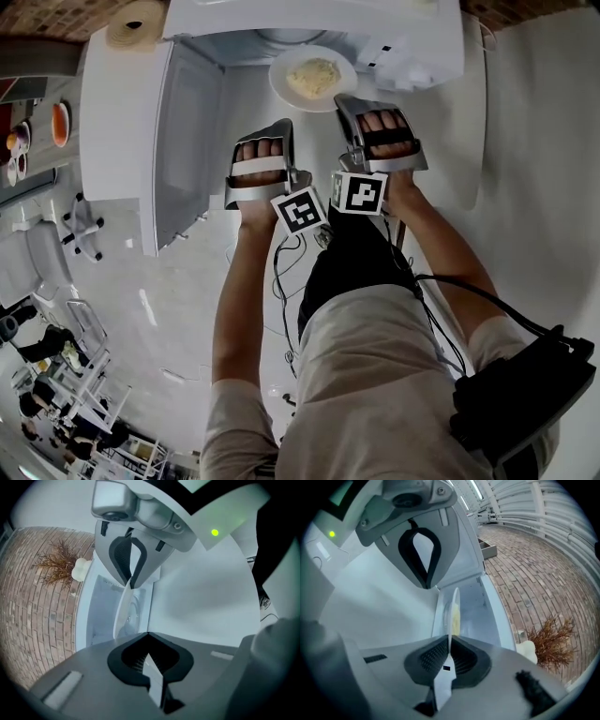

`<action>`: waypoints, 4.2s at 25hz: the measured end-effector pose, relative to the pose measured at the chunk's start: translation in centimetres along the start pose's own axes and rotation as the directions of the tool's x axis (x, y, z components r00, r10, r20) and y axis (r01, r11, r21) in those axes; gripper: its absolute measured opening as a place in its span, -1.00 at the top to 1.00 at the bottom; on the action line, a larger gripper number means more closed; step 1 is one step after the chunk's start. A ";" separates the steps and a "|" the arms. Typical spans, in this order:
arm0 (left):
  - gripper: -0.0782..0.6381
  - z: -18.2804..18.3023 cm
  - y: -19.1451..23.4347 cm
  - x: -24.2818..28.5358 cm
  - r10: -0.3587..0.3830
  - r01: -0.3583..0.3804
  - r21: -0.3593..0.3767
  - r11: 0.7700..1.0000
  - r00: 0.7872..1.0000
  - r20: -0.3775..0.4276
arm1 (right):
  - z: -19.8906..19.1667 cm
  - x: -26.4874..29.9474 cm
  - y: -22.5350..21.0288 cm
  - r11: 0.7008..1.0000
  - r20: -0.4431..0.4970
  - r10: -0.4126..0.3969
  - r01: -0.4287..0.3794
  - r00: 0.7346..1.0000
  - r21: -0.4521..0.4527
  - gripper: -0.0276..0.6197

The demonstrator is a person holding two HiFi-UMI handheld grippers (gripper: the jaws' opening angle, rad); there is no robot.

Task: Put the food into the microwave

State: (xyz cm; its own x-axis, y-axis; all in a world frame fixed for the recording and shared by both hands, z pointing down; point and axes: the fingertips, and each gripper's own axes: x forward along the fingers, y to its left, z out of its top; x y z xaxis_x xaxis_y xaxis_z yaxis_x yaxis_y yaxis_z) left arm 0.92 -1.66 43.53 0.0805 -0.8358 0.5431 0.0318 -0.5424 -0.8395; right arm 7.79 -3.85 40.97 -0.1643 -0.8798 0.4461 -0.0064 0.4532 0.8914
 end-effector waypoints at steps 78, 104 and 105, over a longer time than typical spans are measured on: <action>0.76 -5.1 3.3 14.9 -0.049 0.049 0.000 0.999 0.998 -0.030 | 1.0 17.3 -0.1 0.982 -0.107 0.166 -0.174 0.980 -0.076 0.79; 0.76 -4.2 1.6 14.6 -0.107 0.107 0.003 0.994 0.994 0.008 | 2.0 14.9 0.3 0.887 -0.057 0.460 -0.455 0.886 0.078 0.38; 0.76 -4.1 1.5 14.6 -0.107 0.107 0.004 0.994 0.994 0.009 | 1.9 14.9 0.3 0.887 -0.058 0.460 -0.456 0.886 0.073 0.38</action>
State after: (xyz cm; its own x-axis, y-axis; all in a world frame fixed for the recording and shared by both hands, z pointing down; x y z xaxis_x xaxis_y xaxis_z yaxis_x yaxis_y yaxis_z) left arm -1.97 -15.07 50.27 0.0855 -0.7724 0.6294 0.0439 -0.6282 -0.7768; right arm 3.47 -16.49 47.75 -0.0910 -0.5795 0.8099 -0.0026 0.8134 0.5817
